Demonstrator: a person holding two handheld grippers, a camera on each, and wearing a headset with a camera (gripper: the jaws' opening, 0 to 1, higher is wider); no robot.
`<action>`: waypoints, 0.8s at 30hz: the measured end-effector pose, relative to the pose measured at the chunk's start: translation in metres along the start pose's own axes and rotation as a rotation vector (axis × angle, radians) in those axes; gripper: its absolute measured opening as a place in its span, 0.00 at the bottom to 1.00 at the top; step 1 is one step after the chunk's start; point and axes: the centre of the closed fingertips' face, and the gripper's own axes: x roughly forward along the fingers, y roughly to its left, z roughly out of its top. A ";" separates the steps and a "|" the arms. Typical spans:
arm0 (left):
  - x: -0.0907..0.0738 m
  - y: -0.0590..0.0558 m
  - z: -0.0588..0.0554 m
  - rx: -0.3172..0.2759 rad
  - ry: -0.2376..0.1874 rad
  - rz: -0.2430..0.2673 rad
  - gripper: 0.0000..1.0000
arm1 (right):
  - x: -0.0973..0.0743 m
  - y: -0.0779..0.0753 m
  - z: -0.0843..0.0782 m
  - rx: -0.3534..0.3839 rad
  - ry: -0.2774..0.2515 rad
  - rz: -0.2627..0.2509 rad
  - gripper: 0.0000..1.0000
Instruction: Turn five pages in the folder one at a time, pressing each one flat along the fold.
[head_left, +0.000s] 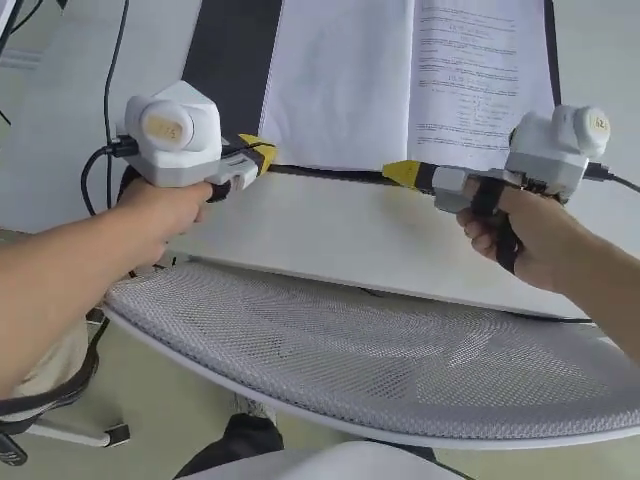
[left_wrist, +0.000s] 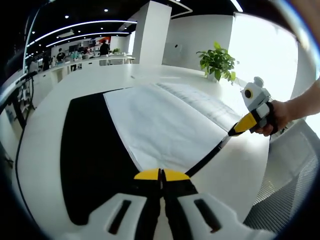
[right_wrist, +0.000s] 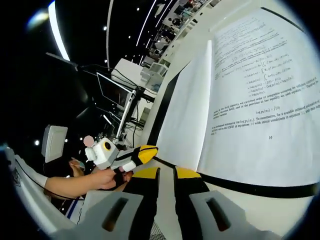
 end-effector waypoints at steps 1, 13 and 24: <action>0.000 -0.001 0.000 0.007 0.003 -0.002 0.00 | -0.004 0.006 0.001 -0.007 -0.008 0.005 0.13; -0.018 -0.021 0.014 -0.025 0.016 -0.034 0.22 | -0.062 0.039 0.007 -0.108 -0.115 -0.070 0.19; -0.059 -0.035 0.033 -0.031 0.018 -0.044 0.39 | -0.123 0.050 0.031 -0.169 -0.252 -0.166 0.29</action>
